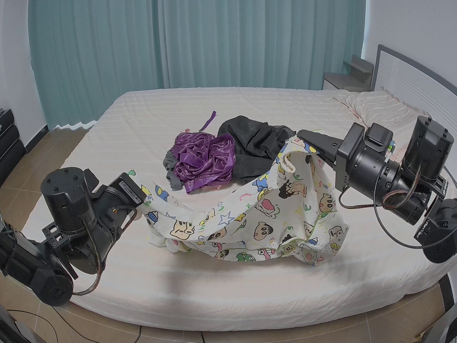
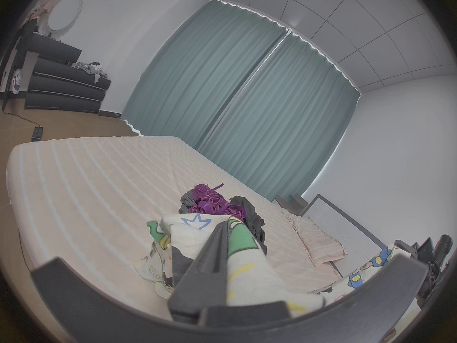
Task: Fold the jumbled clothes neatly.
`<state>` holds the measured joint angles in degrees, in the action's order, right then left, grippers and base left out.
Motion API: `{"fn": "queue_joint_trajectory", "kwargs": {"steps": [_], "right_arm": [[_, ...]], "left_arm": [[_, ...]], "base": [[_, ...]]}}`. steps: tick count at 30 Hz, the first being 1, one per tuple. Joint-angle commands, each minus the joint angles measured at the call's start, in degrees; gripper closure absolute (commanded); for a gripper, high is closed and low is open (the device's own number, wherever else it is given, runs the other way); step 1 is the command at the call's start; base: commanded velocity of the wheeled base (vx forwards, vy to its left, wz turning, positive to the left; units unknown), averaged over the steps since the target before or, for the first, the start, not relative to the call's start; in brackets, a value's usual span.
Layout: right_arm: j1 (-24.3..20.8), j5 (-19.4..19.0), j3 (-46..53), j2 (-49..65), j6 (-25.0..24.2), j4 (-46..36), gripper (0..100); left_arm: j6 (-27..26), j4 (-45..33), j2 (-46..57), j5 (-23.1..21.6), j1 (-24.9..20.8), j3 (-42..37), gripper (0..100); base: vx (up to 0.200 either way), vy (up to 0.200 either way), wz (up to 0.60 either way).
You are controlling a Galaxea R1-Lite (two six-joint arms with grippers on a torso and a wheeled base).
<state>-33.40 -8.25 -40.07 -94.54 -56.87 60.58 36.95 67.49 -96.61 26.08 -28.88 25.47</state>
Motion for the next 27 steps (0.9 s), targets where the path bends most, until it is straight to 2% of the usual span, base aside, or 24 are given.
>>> {"fn": "queue_joint_trajectory", "kwargs": {"steps": [1, 27], "right_arm": [[-0.1, 0.0, 0.0, -0.1, 0.0, 0.0, 100], [0.8, 0.0, -0.2, -0.1, 0.2, 0.1, 100]], "left_arm": [[0.1, 0.0, 0.0, -0.1, 0.1, 0.0, 100], [0.0, 0.0, 0.7, 0.3, 1.8, 1.2, 100]], "base": [[0.0, 0.2, 0.0], [0.0, 0.2, 0.0]]}}
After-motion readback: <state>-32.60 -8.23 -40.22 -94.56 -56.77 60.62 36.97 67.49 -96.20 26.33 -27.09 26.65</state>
